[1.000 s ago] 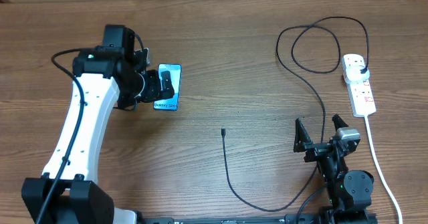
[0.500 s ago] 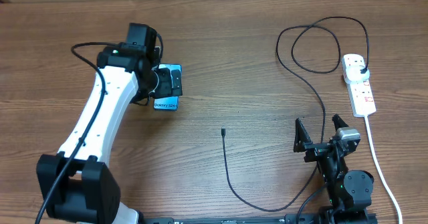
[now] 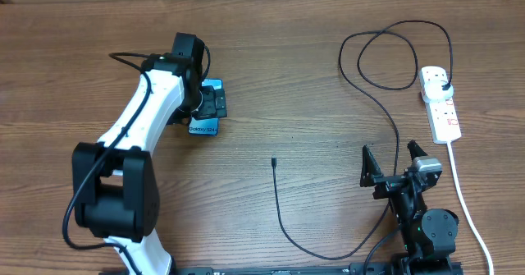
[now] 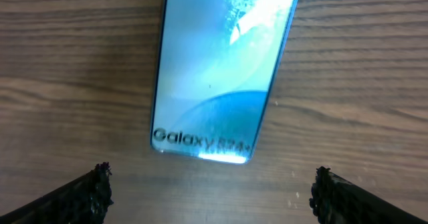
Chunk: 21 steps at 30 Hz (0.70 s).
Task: Plug charger to phone and switch on socket
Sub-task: 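Lower the left gripper and grasp the phone's top edge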
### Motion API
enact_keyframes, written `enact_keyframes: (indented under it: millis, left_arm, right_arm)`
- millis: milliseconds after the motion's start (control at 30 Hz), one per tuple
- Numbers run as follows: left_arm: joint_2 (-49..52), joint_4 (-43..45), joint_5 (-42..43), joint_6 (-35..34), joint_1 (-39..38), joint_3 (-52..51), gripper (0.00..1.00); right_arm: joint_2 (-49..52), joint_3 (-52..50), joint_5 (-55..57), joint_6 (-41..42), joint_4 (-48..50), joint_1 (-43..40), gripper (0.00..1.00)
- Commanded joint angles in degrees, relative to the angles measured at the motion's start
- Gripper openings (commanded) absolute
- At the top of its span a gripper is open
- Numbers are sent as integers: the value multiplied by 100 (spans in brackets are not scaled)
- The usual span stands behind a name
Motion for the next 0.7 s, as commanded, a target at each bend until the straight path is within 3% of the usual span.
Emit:
enact_keyframes:
  millis: [0,400,667]
  left_arm:
    - [245,70,-116,-50,-28,72,100]
    - [1043,909,-136,337,-15,72,100]
    - [1193,940,-133,376,-9,66,100]
  right_arm:
    - [7,-59,-7,-22,35,26,100]
    - [7,-59,-9,-22,35,26,100]
    - [7,-59,-9,-22,35,26,100]
